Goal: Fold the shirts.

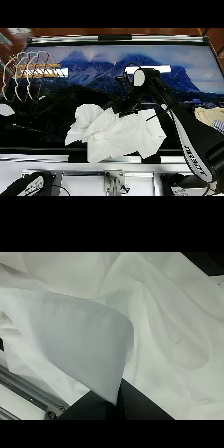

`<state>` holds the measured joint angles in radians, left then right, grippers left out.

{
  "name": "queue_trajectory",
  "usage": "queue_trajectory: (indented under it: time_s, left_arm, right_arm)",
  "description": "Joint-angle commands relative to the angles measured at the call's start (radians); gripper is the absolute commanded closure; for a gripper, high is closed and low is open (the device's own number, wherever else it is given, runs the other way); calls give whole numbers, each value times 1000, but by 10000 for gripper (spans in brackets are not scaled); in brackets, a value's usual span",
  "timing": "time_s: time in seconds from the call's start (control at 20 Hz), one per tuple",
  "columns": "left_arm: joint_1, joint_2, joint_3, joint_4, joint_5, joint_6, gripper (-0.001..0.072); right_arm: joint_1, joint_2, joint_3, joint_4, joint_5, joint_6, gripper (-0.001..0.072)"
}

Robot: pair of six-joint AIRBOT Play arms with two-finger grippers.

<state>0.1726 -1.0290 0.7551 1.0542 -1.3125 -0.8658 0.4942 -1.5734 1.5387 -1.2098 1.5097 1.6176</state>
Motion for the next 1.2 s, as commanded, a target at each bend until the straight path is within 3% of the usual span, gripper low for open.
queue_trajectory:
  time_s: [0.0,0.05,0.1,0.2,0.4,0.5,0.55,0.8,0.85,0.9,1.0,1.05,1.15]
  left_arm:
    - [-89,169,-22,122,52,-47,389]
    - [-115,212,-23,108,5,-46,208]
    - [-150,244,-25,106,-33,-79,91]
    - [-232,286,-34,107,-49,-105,103]
    - [-468,275,-90,211,56,-150,104]
    - [-573,259,-154,275,115,-215,126]
    - [-620,254,-188,335,180,-249,190]
    - [-708,206,-233,588,401,-410,190]
    - [-708,185,-233,606,433,-425,209]
    - [-708,162,-233,617,465,-434,305]
    - [-708,106,-228,656,509,-433,621]
    - [-708,88,-212,680,504,-429,661]
    - [-696,82,-157,693,488,-418,661]
  right_arm:
    - [-1,0,0,0,0,-3,637]
    - [-1,0,0,0,0,-3,637]
    - [-1,0,0,0,-3,-4,637]
    - [-1,0,0,0,-16,-6,637]
    - [-1,0,0,0,-28,-6,637]
    - [-1,0,0,0,-27,-6,637]
    - [-1,0,0,0,-28,-6,637]
    - [-1,0,0,0,-30,-8,637]
    - [-1,0,0,0,-30,-8,637]
    - [-1,0,0,0,-30,-8,637]
    - [-1,0,0,0,-30,-8,637]
    - [-1,0,0,0,-29,-8,637]
    - [-1,0,0,-1,-23,-8,637]
